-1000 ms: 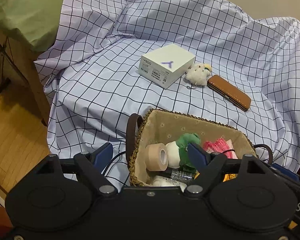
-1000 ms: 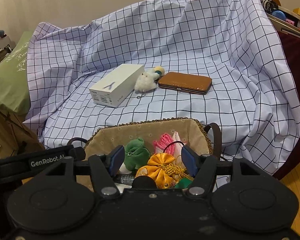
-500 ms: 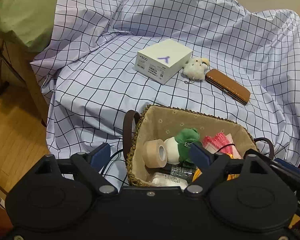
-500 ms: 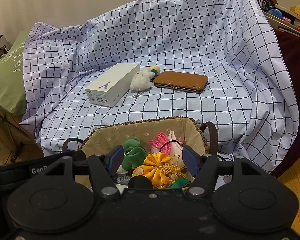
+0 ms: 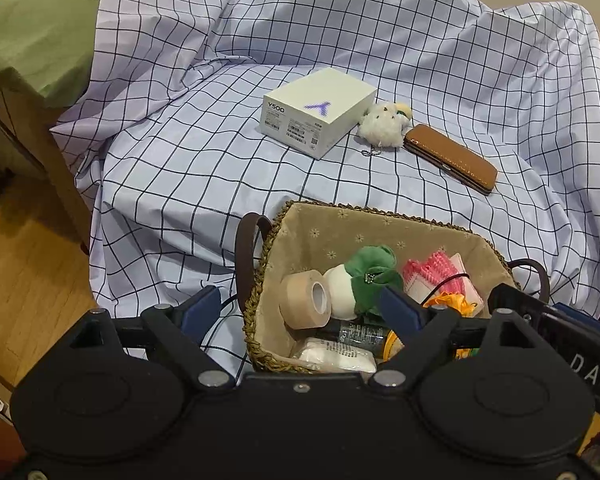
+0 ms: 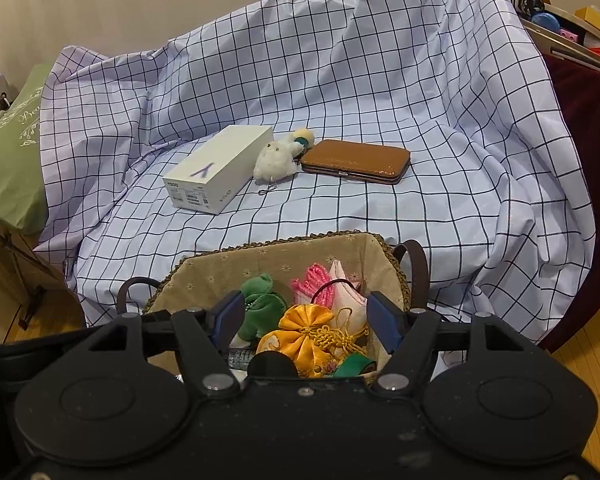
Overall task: Organize soft objects
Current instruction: 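Withdraw both tools from the basket toward the remaining objects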
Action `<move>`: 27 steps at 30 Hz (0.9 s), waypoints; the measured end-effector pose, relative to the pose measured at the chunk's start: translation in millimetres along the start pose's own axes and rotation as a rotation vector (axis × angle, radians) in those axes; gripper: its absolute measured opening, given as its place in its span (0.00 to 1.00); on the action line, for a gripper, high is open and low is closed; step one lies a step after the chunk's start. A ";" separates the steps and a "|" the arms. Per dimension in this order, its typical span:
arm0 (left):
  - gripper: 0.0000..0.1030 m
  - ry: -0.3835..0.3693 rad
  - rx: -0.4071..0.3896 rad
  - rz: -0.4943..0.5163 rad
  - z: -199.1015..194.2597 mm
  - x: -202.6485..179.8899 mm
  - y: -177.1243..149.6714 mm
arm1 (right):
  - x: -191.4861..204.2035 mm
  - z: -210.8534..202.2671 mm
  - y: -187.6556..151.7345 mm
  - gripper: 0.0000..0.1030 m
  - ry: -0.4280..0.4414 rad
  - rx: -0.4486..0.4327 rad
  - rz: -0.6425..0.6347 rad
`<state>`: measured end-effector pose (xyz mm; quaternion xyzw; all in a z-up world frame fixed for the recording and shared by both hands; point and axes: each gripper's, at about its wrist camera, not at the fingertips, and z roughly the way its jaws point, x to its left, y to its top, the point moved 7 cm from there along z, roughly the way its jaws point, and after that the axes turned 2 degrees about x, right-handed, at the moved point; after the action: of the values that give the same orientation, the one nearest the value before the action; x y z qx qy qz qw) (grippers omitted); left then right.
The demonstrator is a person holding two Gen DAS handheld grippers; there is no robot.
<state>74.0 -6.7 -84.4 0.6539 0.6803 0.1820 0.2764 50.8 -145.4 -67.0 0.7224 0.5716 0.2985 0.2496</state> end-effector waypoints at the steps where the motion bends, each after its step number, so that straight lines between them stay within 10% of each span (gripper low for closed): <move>1: 0.81 0.003 -0.002 0.004 0.1 -0.2 0.4 | -0.4 0.5 -0.2 0.66 -0.002 0.000 0.000; 27: 0.86 0.041 -0.010 0.138 41.1 -24.6 37.7 | -33.7 73.0 56.0 0.68 -0.079 0.064 0.033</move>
<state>128.8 -32.9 -90.1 0.6941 0.6381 0.2174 0.2527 135.3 -192.2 -83.5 0.7504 0.5586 0.2556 0.2439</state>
